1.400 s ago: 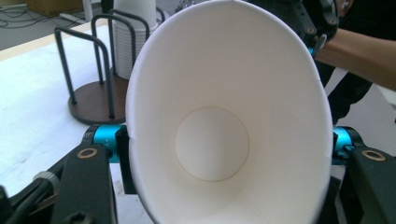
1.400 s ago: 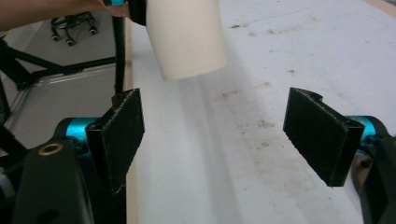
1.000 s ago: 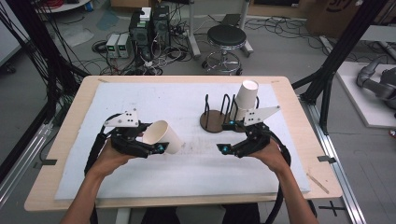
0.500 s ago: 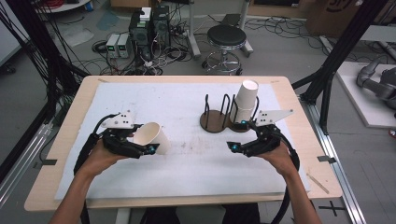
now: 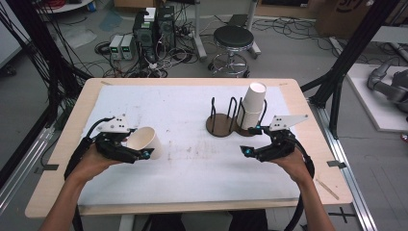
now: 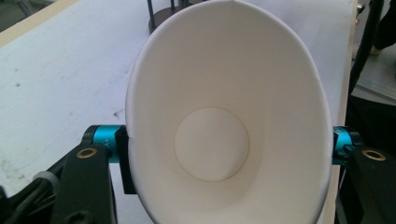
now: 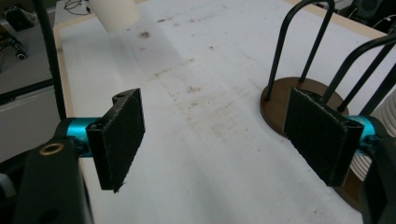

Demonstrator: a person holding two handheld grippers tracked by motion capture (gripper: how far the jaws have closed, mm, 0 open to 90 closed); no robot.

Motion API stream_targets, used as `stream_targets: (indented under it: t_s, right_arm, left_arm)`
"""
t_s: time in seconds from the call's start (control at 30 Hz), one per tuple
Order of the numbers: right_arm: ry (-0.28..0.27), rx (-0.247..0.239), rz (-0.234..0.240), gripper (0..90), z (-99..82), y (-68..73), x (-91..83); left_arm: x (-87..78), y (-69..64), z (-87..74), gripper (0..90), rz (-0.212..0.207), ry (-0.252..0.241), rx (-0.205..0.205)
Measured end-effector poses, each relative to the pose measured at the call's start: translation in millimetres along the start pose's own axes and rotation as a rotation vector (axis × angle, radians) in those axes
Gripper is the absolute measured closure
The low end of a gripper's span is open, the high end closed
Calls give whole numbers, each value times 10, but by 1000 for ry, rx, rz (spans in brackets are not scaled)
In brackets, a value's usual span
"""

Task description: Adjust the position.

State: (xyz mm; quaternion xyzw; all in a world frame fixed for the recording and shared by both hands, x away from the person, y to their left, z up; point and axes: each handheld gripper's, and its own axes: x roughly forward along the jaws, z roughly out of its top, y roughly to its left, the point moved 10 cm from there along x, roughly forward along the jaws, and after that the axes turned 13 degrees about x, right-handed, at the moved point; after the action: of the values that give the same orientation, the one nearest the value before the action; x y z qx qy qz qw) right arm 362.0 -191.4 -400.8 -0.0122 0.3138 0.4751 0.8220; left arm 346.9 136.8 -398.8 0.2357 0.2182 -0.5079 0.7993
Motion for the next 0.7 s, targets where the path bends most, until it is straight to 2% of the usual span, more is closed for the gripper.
stream_targets:
  t_s: [0.1,0.37,0.7]
  right_arm:
    - [7,6,-16,214,-37,-37,-21]
    - [11,16,-21,214,-81,-77,-51]
    - [23,15,-34,214,-126,-114,-68]
  left_arm:
    - [-22,13,-34,342,4,24,9]
    - [-20,28,-74,341,11,70,26]
    - [-60,64,-94,341,26,79,17]
